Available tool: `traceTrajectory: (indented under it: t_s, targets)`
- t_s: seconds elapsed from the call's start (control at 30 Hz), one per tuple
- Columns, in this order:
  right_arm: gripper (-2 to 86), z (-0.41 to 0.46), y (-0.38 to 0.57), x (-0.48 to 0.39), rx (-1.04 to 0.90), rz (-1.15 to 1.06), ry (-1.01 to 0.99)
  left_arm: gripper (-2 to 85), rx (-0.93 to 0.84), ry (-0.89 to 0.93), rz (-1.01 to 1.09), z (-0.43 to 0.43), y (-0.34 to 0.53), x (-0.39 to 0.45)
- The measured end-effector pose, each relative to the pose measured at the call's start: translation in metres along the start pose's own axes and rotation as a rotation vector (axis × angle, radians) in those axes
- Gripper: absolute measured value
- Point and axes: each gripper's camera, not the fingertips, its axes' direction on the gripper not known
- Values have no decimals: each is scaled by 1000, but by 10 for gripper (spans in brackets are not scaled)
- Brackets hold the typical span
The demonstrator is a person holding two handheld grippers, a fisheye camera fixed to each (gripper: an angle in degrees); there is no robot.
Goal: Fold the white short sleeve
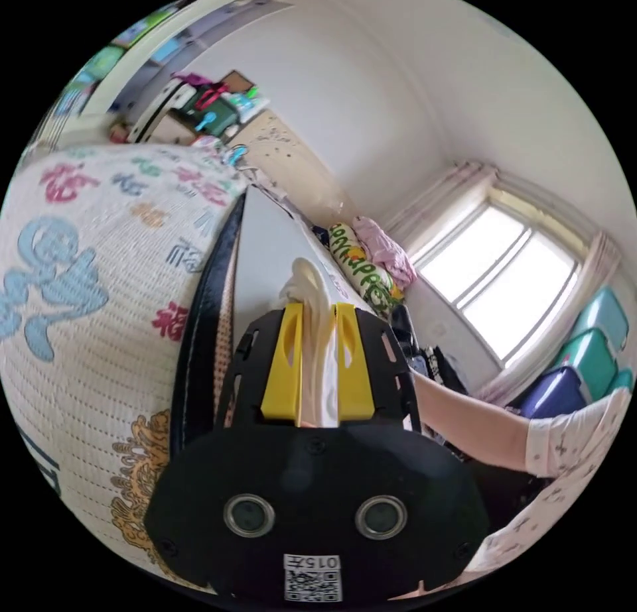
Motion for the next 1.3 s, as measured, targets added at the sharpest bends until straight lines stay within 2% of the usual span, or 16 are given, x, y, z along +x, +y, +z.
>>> traceTrajectory:
  t_s: [0.3, 0.43, 0.57, 0.67, 0.77, 0.87, 0.97, 1.07, 1.13, 1.2, 1.3]
  targets:
    - [112, -14, 9, -34, 8, -11, 44, 86, -50, 1, 53, 7, 21, 43]
    - [112, -20, 11, -43, 8, -9, 48, 99, -117, 75, 130, 21, 43, 85]
    - [111, -24, 11, -48, 7, -9, 47, 109, -93, 36, 140, 15, 52, 97]
    - [111, -27, 11, -50, 8, -7, 44, 112, -104, 81, 176, 17, 67, 123]
    - [111, -30, 10, -50, 7, -7, 44, 93, -155, 215, 265, 28, 81, 153]
    - [111, -32, 8, -49, 7, -9, 39, 102, -117, 105, 354, 18, 76, 161]
    - [112, -34, 7, -45, 8, -7, 36, 127, -98, 34, 299, 3, 52, 119]
    - [112, -36, 5, -40, 8, -7, 32, 155, -80, -85, 125, -21, 21, 36]
    - [112, -36, 4, -36, 8, -6, 30, 184, -57, -171, -89, -43, 7, -49]
    - [112, -36, 2, -32, 9, -6, 29, 197, -45, -151, -230, -51, 5, -103]
    - [112, -36, 1, -23, 9, -6, 29, 207, -65, -127, -321, -46, 1, -153]
